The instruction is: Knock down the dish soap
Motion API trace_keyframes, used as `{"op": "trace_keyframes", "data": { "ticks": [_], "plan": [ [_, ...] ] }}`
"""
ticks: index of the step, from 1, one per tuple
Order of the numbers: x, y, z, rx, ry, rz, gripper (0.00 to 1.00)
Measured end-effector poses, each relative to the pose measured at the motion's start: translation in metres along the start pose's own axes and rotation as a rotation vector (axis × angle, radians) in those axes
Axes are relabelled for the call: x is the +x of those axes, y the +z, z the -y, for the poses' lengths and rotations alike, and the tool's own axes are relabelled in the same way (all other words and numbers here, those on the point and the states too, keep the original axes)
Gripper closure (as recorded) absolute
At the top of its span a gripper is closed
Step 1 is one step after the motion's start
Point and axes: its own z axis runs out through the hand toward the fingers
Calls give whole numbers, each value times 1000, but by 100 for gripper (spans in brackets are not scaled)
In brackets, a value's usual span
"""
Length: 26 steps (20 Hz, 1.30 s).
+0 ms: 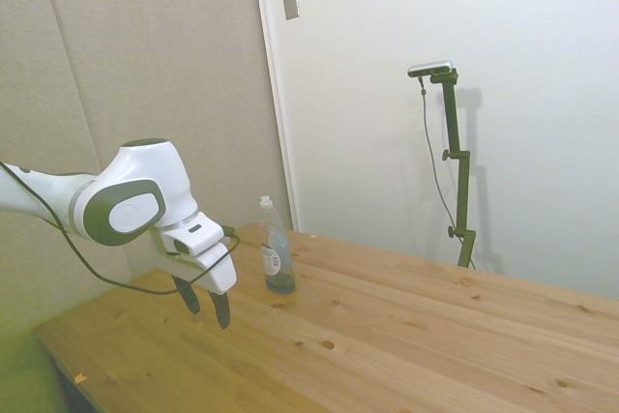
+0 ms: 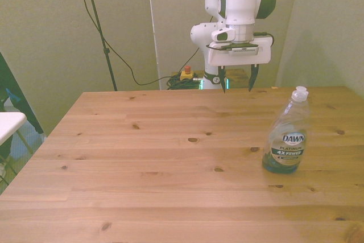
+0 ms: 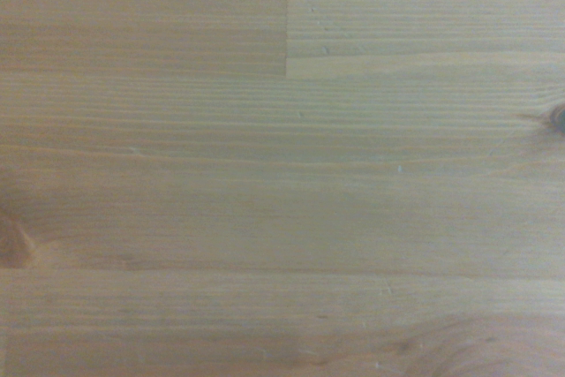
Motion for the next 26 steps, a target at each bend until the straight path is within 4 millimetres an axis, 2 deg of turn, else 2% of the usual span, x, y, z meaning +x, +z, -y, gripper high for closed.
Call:
{"op": "trace_keyframes", "data": {
  "ticks": [3, 4, 7, 10, 16, 26],
  "plan": [
    [-2, 1, 2, -2, 0, -1, 0],
    [-6, 1, 6, -2, 1, -5, 100],
    [-21, -3, 29, 18, -5, -33, 100],
    [-24, -12, 53, 39, -5, -67, 100],
    [-6, -12, 94, 44, 14, -120, 100],
    [9, 0, 141, 73, 56, -157, 100]
  ]
}}
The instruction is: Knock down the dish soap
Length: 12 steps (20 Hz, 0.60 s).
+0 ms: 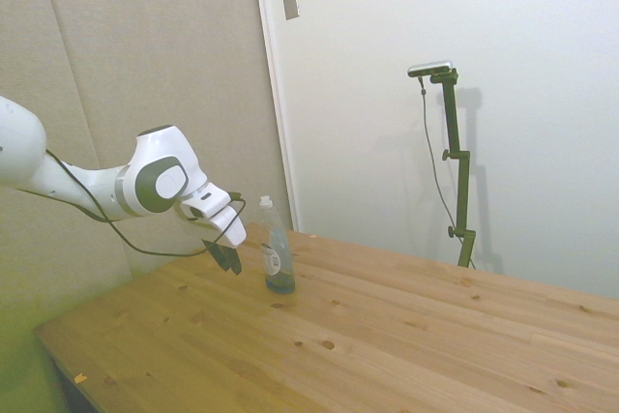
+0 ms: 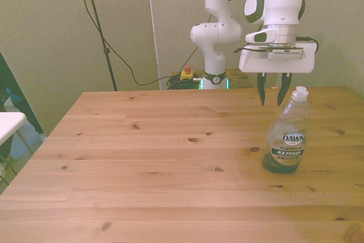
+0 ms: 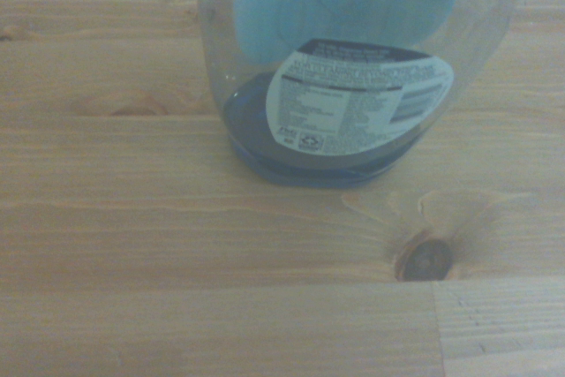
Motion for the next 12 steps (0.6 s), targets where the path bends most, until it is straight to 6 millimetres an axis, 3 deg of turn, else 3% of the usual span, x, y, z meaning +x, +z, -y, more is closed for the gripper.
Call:
{"op": "trace_keyframes", "data": {
  "ticks": [12],
  "plan": [
    [15, 1, 35, 16, 33, -64, 100]
  ]
}}
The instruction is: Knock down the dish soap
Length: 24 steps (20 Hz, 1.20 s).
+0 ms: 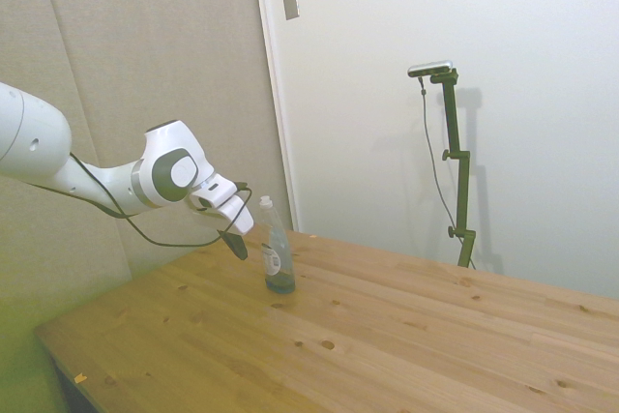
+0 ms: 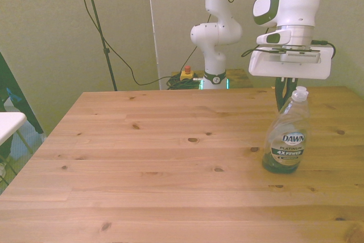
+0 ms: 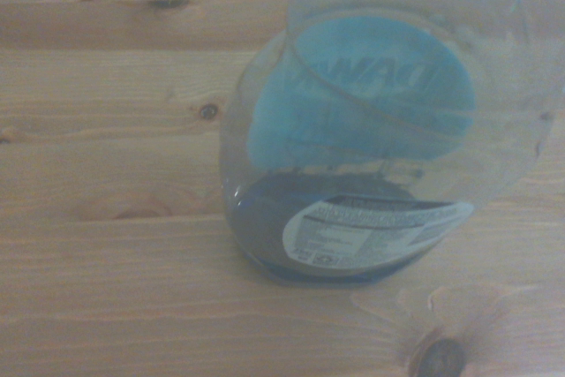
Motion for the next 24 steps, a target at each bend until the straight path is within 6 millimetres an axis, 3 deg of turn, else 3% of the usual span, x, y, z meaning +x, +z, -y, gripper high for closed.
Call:
{"op": "trace_keyframes", "data": {
  "ticks": [9, 24],
  "plan": [
    [37, 11, 23, 11, 46, -32, 100],
    [100, 53, 111, 41, 112, -139, 100]
  ]
}}
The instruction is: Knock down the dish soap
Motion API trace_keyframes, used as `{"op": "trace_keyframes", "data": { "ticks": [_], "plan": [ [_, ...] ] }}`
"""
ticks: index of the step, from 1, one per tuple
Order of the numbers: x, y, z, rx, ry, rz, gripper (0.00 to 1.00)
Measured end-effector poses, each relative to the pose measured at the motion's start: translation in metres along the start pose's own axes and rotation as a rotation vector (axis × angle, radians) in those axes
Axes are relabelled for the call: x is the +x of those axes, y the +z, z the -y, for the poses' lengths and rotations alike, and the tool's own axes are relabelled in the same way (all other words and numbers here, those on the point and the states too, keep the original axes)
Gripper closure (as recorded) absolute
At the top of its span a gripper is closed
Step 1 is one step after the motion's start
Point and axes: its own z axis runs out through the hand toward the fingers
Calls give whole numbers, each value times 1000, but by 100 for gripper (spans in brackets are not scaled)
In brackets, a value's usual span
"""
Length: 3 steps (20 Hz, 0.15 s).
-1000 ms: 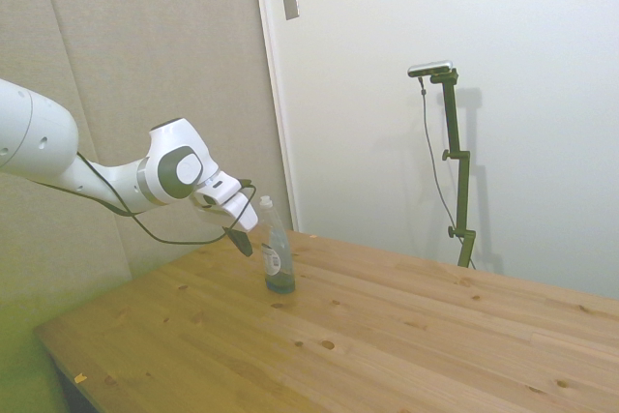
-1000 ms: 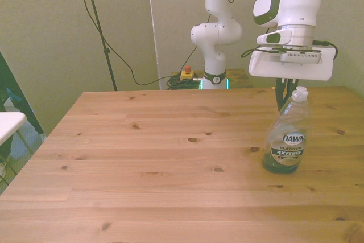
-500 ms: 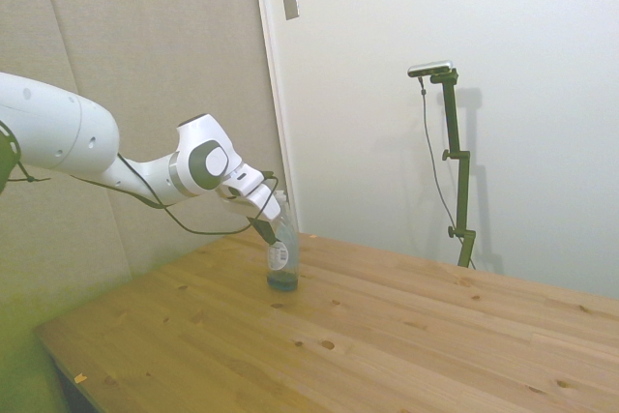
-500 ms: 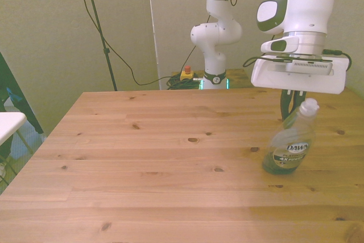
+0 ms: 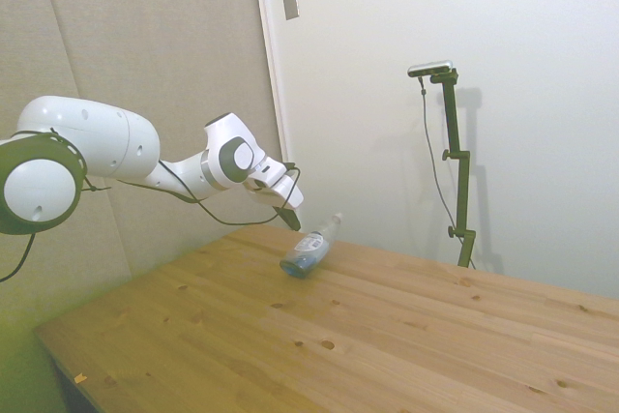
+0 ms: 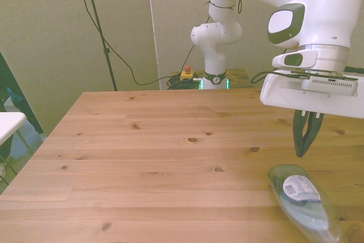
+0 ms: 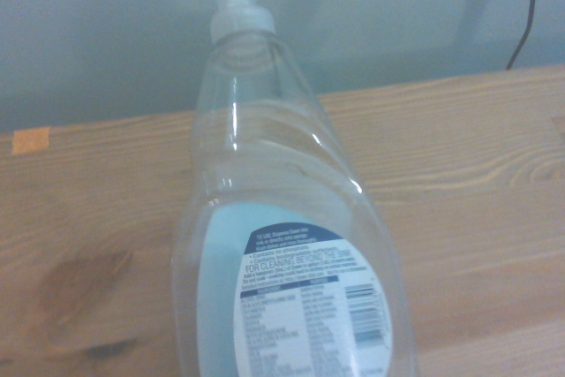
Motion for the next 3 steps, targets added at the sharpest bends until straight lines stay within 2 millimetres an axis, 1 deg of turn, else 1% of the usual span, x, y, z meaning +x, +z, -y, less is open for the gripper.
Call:
{"op": "trace_keyframes", "data": {
  "ticks": [3],
  "plan": [
    [8, 8, 7, -6, 10, -19, 100]
  ]
}}
